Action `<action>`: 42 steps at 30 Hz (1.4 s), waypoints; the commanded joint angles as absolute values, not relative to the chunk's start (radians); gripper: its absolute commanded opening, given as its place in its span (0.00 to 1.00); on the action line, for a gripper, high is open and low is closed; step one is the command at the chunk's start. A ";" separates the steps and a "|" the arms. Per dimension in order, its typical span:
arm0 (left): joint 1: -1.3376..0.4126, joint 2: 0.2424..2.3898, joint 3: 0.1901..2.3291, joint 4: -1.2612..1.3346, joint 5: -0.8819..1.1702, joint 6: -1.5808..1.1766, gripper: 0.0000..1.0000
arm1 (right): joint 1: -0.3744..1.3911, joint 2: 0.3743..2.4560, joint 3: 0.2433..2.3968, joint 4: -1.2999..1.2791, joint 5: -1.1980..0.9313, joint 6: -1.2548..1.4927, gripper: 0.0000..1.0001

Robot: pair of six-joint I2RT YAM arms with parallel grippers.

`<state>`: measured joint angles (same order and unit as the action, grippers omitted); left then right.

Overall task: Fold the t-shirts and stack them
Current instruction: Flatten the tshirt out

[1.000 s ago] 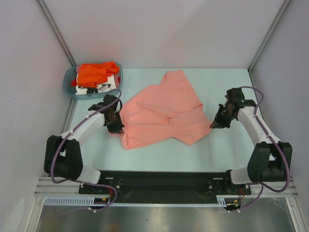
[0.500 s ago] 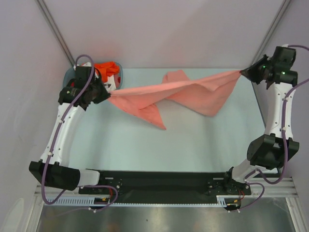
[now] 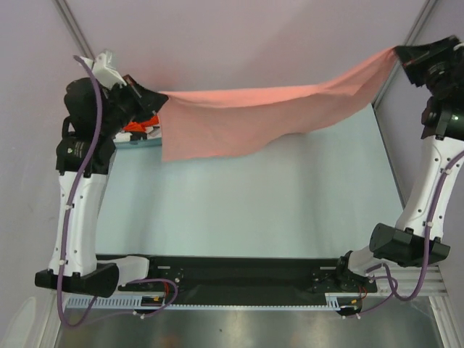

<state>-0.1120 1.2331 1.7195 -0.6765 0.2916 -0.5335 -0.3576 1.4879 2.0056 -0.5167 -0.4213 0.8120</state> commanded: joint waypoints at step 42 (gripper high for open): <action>-0.135 1.242 2.045 -0.456 0.135 -0.417 0.00 | -0.431 1.301 2.103 -0.115 -0.227 0.730 0.00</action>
<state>-0.1570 1.2678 1.9717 -0.5270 0.1593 -0.4427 -0.4271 1.3746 2.0594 -0.2306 -0.2523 0.7334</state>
